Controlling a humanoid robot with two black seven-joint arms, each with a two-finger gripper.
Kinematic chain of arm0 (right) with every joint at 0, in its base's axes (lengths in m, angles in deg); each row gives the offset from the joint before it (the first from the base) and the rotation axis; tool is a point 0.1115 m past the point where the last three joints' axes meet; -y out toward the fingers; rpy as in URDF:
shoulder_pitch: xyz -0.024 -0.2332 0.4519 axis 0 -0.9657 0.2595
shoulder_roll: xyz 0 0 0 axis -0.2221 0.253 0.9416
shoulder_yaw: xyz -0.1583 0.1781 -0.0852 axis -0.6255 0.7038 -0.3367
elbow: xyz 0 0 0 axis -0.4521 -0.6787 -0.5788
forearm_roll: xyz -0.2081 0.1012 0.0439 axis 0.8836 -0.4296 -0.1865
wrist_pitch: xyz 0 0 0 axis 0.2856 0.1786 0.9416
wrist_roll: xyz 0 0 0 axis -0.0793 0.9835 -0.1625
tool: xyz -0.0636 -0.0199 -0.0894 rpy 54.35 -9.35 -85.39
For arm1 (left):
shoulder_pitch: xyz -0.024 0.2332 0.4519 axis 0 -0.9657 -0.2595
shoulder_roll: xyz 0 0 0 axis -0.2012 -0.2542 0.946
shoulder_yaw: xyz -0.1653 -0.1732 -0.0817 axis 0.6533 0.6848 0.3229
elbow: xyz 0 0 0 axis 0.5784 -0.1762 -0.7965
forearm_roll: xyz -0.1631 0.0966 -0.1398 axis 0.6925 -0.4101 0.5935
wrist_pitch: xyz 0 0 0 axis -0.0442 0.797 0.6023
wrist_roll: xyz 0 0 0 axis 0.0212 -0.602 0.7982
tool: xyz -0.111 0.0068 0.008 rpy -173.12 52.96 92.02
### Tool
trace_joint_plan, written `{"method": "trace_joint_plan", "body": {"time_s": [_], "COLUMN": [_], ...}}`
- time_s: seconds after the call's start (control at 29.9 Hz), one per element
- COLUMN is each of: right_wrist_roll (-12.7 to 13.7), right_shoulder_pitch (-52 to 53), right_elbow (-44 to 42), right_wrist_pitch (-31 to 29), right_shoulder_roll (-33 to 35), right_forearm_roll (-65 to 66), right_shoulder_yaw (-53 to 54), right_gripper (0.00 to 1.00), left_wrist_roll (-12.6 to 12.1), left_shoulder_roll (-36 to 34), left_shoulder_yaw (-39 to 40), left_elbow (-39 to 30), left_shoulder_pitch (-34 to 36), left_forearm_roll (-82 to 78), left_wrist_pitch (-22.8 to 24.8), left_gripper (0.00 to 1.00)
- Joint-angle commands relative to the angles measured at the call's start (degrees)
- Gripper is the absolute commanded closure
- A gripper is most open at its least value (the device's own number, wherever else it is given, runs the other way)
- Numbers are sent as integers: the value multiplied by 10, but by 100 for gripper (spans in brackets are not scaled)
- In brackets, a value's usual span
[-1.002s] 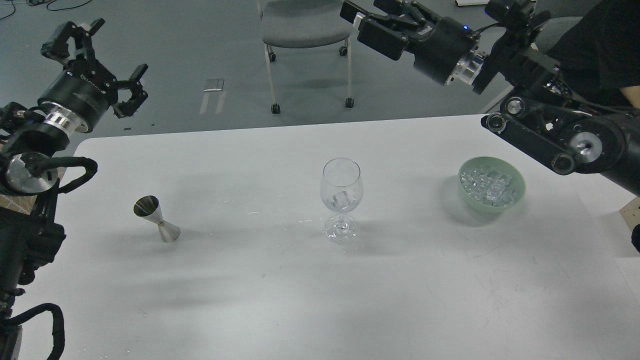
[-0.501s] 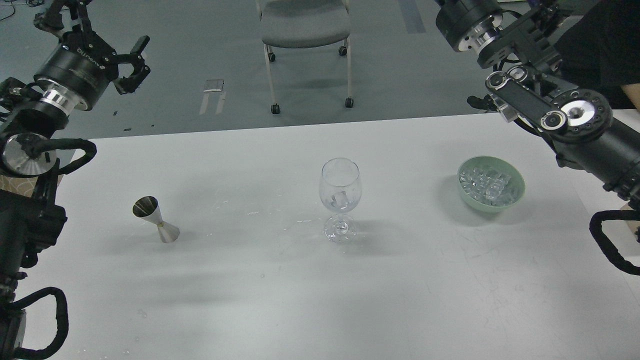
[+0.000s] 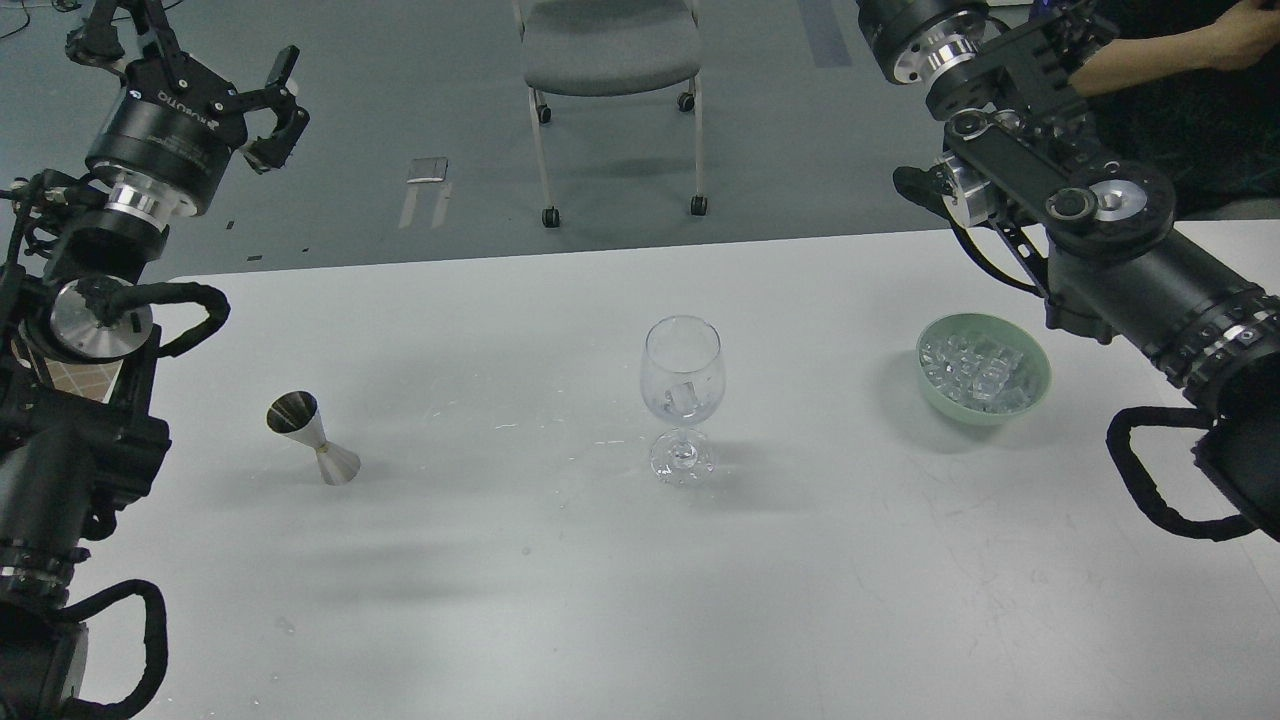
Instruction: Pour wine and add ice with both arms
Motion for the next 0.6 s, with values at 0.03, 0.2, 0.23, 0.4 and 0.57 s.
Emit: {"method": "trace_joint_plan", "body": {"time_s": [0.03,0.2,0.23,0.4,0.57], "right_wrist_roll": [2,7,7,0,-5], "right_shoulder_pitch": [0,0,0,-2,-8], "right_elbow": [0,-6,-6,0,1], "right_wrist_pitch": [-45,-68,-68,-63,-67], "right_shoulder_roll": [-7,-11,-12,-24,-26], "right_forearm_roll": [-68,-168,-168,-171,-172], "right_shoulder_yaw": [6,6,6,7,8], "right_gripper": [0,2,2,2,0], "left_wrist_roll": [10,12,14,11,12], "left_shoulder_roll": [1,15,15,29,30], "left_shoulder_yaw": [-7,-5,-7,-9,-10], "left_elbow": [0,0,0,0,0], "left_shoulder_pitch": [-1,-2,-2,-8,-11], "left_forearm_roll": [3,3,3,3,3], "left_wrist_pitch": [0,5,-1,-8,-8], "left_gripper": [2,2,2,2,2]}}
